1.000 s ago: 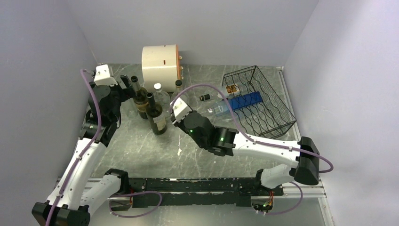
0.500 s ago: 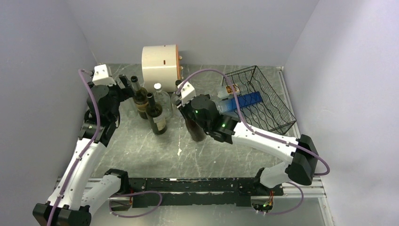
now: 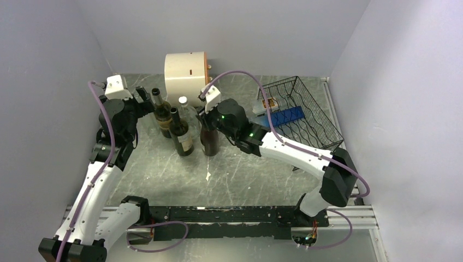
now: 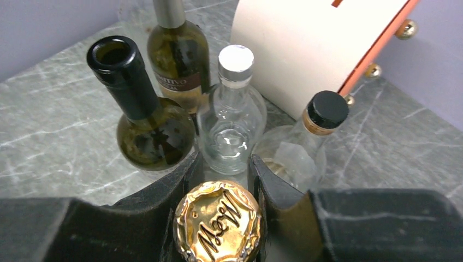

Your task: Take the wine bottle off the wine rack

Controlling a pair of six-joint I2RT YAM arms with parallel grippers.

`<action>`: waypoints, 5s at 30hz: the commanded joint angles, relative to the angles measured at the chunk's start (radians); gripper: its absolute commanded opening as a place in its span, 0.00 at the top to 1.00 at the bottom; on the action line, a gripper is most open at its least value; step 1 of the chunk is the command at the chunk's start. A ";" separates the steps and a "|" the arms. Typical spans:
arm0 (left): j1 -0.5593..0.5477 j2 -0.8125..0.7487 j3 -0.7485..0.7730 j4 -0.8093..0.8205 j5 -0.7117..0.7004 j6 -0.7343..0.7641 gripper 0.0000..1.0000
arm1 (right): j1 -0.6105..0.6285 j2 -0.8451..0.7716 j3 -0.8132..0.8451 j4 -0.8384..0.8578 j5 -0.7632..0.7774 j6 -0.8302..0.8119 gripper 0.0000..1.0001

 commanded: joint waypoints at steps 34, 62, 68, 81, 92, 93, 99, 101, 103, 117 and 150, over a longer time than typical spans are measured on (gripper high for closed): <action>0.008 -0.026 0.012 0.024 0.019 -0.008 0.07 | -0.036 0.068 0.060 0.443 -0.106 0.064 1.00; 0.010 -0.043 0.017 0.013 0.024 -0.013 0.07 | -0.035 -0.208 0.130 -0.234 0.088 -0.256 0.00; 0.010 -0.043 0.019 0.015 0.042 -0.021 0.07 | -0.035 -0.319 0.065 -0.337 0.193 -0.253 0.00; -0.002 -0.039 0.016 0.020 0.039 -0.020 0.07 | -0.041 -0.396 -0.066 -0.393 0.239 -0.166 0.00; -0.019 -0.040 0.017 0.018 0.028 -0.014 0.07 | -0.226 -0.273 -0.191 -0.414 0.022 -0.061 0.00; -0.020 -0.042 0.015 0.019 0.028 -0.013 0.07 | -0.238 -0.262 -0.206 -0.418 0.015 -0.072 0.02; -0.020 -0.053 0.016 0.019 0.023 -0.011 0.07 | -0.279 -0.273 -0.342 -0.413 -0.075 -0.287 0.06; -0.021 -0.054 0.018 0.018 0.028 -0.011 0.07 | -0.277 -0.279 -0.373 -0.401 -0.069 -0.338 0.03; -0.023 -0.054 0.019 0.018 0.030 -0.011 0.07 | -0.271 -0.270 -0.388 -0.391 -0.047 -0.418 0.02; -0.045 -0.070 0.015 0.023 0.004 0.004 0.07 | -0.263 -0.048 -0.397 -0.200 0.137 -1.003 0.00; -0.056 -0.074 0.013 0.022 -0.010 0.003 0.07 | -0.423 0.276 -0.182 -0.327 -0.089 -1.193 0.16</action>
